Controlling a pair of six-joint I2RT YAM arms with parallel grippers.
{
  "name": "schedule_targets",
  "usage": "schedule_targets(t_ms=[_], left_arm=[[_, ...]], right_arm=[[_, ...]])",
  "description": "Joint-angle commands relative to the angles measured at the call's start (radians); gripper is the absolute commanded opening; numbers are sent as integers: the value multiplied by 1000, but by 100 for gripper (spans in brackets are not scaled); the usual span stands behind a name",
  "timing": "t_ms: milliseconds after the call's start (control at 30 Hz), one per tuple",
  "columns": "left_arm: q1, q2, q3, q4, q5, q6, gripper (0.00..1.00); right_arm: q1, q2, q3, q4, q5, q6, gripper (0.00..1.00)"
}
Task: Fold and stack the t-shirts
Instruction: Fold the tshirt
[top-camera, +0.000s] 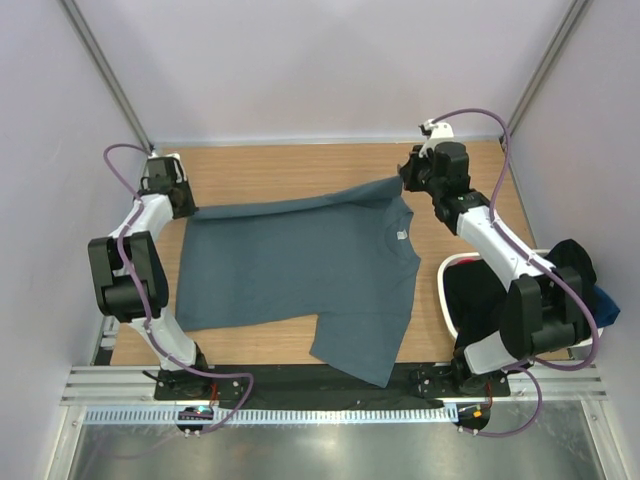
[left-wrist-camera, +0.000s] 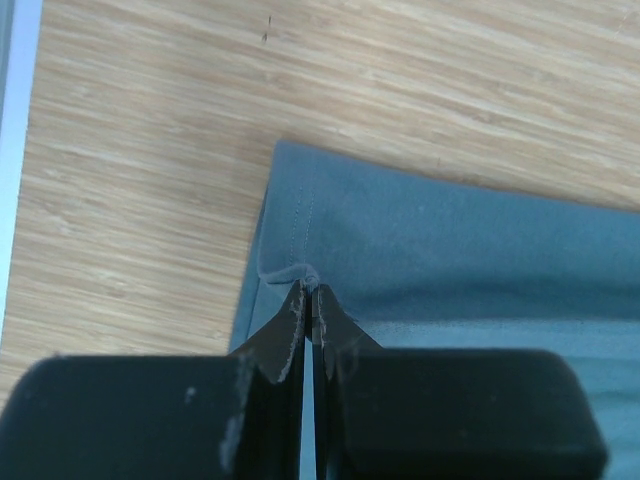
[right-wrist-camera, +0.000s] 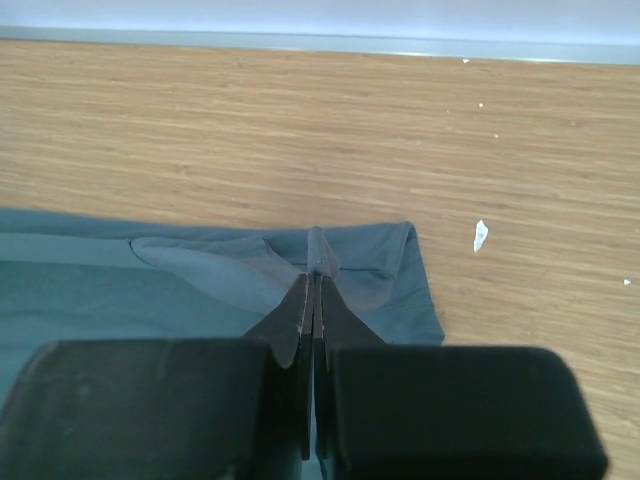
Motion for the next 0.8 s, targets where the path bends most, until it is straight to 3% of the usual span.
schedule_targets(t_ms=[0,333,767], left_arm=[[-4,-44,-26,2,-26,11,0],[-26,-69,-81,2,-71,24,0],[-50,-82,-125,-2,-105,18,0]], right_arm=[[-2,-59,-45,-11,4,3,1],[-3,-124,-150,-141,-4,0,1],[-2,-128,-199,-184,1,-3,1]])
